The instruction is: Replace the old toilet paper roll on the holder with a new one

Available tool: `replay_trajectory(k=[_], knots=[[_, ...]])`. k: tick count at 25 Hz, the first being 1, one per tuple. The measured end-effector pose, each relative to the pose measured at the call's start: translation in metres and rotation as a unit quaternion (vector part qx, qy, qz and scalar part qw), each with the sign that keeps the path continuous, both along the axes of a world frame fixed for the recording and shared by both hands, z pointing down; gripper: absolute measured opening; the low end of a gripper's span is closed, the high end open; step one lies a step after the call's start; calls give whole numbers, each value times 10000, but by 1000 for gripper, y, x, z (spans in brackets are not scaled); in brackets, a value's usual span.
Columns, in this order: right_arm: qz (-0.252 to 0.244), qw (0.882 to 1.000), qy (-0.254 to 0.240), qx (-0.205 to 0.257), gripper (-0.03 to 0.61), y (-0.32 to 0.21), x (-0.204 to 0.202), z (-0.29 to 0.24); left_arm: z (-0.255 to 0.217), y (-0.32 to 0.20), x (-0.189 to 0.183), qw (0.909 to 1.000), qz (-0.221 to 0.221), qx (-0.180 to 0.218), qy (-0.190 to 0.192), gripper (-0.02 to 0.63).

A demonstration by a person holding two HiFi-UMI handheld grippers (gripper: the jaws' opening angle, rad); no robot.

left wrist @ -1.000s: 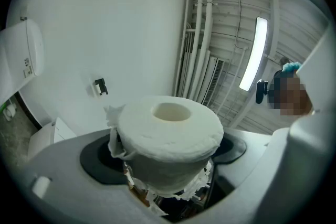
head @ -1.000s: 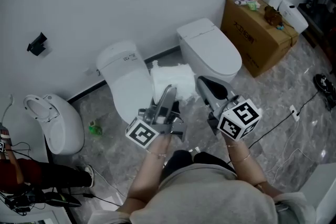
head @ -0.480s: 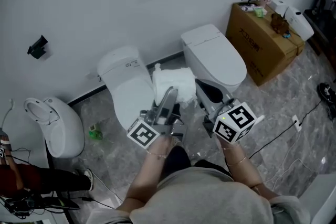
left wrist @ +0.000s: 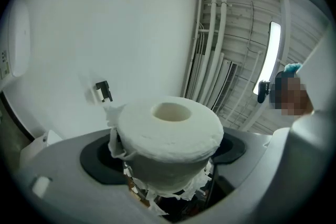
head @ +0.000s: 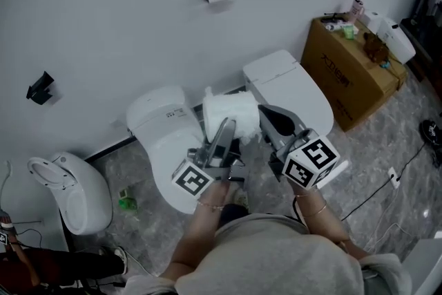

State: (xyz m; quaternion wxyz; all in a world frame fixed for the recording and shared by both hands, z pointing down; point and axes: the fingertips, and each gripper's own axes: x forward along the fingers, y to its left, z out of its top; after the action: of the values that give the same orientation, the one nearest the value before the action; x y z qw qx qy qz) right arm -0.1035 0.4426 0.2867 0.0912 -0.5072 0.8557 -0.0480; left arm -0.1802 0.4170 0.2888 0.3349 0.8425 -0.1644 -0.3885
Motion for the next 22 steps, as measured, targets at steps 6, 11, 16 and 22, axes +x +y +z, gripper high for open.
replay_trajectory(k=[6,11,16,22], knots=[[253,9997,-25,53,-3,-76,5,-3,1,-74,6,9988,182,-219,401,466],[412,9991,-50,-49,-5,-119,12,-2,3,-119,13,9983,287,-320,389,466],[417,9991,20,-107,-3,-142,26,0,5,-146,24,9995,232,-186,56,466],[457,9985,-110,-264,-3,-176,40,16,13,-190,23,9997,42,-241,-60,466]])
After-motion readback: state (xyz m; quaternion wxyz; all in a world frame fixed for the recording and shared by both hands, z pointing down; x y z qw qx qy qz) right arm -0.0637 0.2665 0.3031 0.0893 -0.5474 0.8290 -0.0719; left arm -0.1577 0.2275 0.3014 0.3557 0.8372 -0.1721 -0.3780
